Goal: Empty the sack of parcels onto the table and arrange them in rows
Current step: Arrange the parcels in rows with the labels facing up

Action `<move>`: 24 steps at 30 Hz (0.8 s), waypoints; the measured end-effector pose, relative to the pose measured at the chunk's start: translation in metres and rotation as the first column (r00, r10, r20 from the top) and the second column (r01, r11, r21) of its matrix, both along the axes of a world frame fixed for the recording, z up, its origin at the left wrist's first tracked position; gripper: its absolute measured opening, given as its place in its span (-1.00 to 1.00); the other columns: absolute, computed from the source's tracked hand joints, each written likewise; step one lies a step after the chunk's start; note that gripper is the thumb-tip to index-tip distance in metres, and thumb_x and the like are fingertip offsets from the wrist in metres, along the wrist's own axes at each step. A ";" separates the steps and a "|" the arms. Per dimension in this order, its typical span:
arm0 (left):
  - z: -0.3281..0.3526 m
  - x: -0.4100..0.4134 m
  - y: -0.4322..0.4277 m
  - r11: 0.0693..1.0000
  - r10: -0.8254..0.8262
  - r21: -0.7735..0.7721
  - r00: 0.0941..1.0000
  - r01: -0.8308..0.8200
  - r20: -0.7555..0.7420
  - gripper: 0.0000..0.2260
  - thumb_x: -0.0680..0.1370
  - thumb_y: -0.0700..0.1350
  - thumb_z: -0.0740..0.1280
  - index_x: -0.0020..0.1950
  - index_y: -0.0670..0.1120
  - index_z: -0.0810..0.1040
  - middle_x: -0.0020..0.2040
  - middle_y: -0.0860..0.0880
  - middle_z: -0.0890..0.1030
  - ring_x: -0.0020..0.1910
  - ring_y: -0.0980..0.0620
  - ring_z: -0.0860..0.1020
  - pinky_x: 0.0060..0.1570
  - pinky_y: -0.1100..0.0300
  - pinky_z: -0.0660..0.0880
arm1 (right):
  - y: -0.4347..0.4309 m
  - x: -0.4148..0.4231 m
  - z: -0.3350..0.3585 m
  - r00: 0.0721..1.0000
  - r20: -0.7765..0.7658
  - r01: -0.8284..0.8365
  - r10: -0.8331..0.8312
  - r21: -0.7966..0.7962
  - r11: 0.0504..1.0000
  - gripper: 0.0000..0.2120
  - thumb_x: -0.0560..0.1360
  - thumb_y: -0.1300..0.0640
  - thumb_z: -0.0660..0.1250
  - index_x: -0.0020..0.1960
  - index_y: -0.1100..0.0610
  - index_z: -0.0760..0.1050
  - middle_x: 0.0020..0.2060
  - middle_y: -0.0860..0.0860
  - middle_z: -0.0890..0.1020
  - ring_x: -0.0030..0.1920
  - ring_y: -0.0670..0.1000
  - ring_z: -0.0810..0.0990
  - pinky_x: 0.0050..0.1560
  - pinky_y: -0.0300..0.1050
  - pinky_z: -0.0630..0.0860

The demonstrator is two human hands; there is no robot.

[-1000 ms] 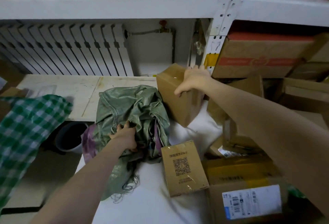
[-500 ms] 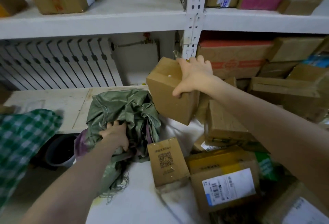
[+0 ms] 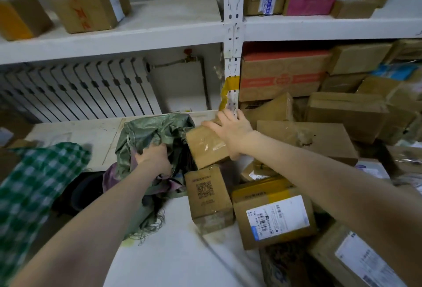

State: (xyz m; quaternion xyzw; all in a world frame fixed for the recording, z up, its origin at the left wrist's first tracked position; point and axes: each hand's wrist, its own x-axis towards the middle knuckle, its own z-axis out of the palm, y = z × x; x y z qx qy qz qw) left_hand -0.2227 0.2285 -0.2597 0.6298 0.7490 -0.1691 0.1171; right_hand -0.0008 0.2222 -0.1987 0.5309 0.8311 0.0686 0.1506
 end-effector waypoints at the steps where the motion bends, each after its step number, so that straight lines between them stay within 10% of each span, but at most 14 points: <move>1: -0.001 -0.001 -0.002 1.000 -0.007 0.010 1.000 0.007 0.018 -0.51 0.35 -0.12 0.42 0.26 -0.05 0.39 0.24 -0.12 0.46 0.32 -0.19 0.41 0.45 -0.26 0.09 | 0.004 -0.005 -0.003 1.000 0.026 0.015 -0.013 -0.046 0.999 0.12 0.24 0.07 0.55 0.55 -0.05 -0.12 0.45 0.18 0.12 0.49 0.19 0.01 0.43 0.29 0.03; 7: -0.003 -0.022 -0.007 0.993 0.005 0.116 0.996 -0.015 0.087 -0.25 0.36 0.00 0.51 0.49 0.06 0.26 0.46 -0.13 0.27 0.51 -0.21 0.12 0.43 -0.25 0.12 | 0.037 -0.035 0.011 0.999 0.032 0.043 -0.038 -0.178 0.983 0.05 0.19 0.09 0.56 0.51 0.04 0.02 0.35 0.16 0.25 0.40 0.18 0.19 0.28 0.26 0.29; 13: -0.014 -0.039 -0.010 0.985 0.078 0.136 0.976 -0.107 0.202 -0.25 0.45 -0.08 0.46 0.55 0.06 0.16 0.58 -0.11 0.03 0.56 -0.20 -0.11 0.45 -0.29 0.03 | 0.060 -0.004 0.000 0.932 0.290 0.292 -0.220 -0.237 0.926 0.27 0.24 0.15 0.59 0.55 0.05 -0.34 0.55 0.17 -0.17 0.53 0.22 -0.25 0.43 0.41 -0.07; 19: -0.018 -0.039 -0.005 0.950 0.140 0.254 0.975 -0.181 0.173 -0.25 0.44 -0.07 0.43 0.54 0.03 0.13 0.58 -0.14 -0.06 0.56 -0.22 -0.17 0.43 -0.33 0.08 | 0.061 -0.014 0.001 0.966 0.164 0.248 -0.201 -0.355 0.901 0.29 0.24 -0.06 0.57 0.54 0.01 -0.38 0.55 0.12 -0.22 0.54 0.20 -0.24 0.44 0.40 -0.08; 24: -0.027 -0.031 0.009 0.970 0.237 -0.028 0.906 -0.243 0.350 -0.44 0.43 0.06 0.44 0.36 -0.10 0.39 0.42 -0.21 0.38 0.35 -0.20 0.39 0.25 -0.05 0.45 | 0.059 -0.030 -0.009 0.968 -0.036 0.209 -0.250 -0.436 0.875 0.10 0.32 -0.10 0.51 0.57 0.05 -0.19 0.55 0.12 -0.01 0.52 0.25 0.04 0.41 0.37 0.18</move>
